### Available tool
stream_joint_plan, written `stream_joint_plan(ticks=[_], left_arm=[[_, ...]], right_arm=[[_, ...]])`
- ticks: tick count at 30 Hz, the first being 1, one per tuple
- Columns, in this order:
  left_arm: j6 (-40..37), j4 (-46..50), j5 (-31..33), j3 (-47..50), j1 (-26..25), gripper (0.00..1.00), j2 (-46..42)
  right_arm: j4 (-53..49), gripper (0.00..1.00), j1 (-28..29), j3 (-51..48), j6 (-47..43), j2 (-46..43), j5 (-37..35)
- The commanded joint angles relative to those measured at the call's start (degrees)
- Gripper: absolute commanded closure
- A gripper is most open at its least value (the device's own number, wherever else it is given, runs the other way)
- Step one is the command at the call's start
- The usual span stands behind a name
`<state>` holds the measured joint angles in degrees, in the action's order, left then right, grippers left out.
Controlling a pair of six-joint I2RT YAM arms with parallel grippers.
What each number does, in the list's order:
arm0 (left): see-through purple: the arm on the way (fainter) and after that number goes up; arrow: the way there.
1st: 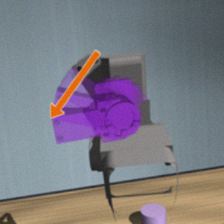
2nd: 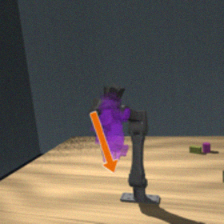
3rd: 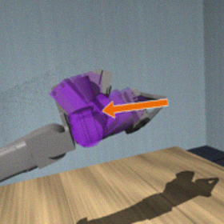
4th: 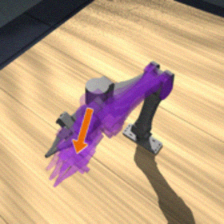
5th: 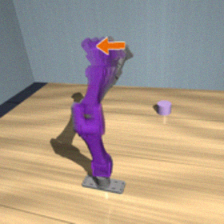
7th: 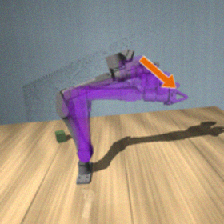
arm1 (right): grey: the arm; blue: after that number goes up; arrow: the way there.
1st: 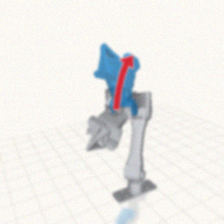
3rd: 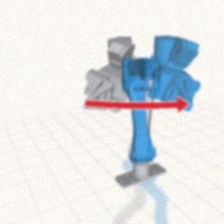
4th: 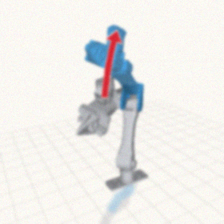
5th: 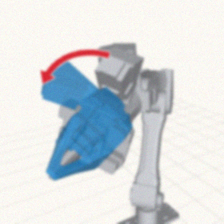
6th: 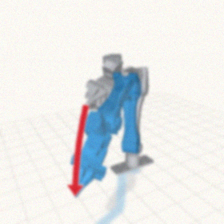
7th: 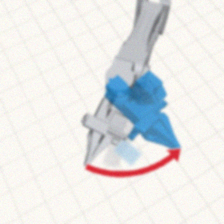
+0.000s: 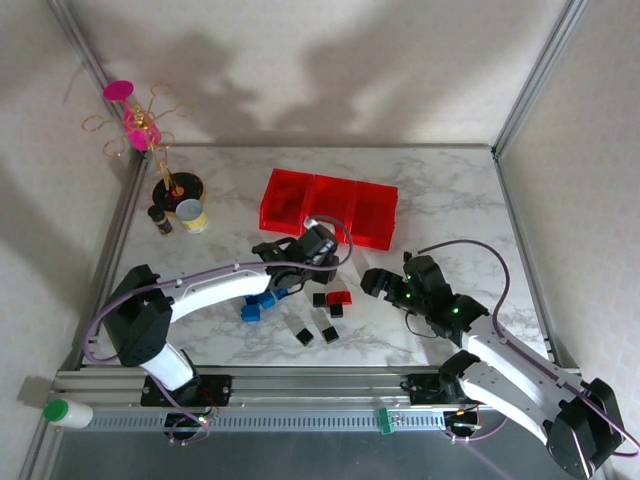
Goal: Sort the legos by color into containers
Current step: Pick up the lego from the middle-left of the table.
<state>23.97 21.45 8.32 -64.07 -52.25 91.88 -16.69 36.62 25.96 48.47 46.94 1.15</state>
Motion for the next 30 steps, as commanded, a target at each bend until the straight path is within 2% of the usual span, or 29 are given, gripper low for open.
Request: stream_joint_plan(ticks=[1, 12, 24, 30], left_arm=[[-1.4, -0.8, -1.6, 0.2, -1.4, 0.45, 1.1], [-6.4, 0.3, -6.1, -4.2, -4.9, 0.4, 8.2], [-10.9, 0.3, -9.0, -6.1, -6.2, 0.3, 14.9], [-12.7, 0.9, -7.8, -7.3, -6.8, 0.27, 18.3]], right_arm=[[-4.8, 0.01, -0.4, -1.3, 2.3, -2.4, -0.3], [-9.9, 0.01, -0.4, -3.0, 4.4, -13.0, -1.5], [-11.9, 0.01, -0.4, -1.4, 3.7, -14.7, -1.8], [-11.9, 0.01, -0.4, -1.8, 4.0, -15.0, -2.0]])
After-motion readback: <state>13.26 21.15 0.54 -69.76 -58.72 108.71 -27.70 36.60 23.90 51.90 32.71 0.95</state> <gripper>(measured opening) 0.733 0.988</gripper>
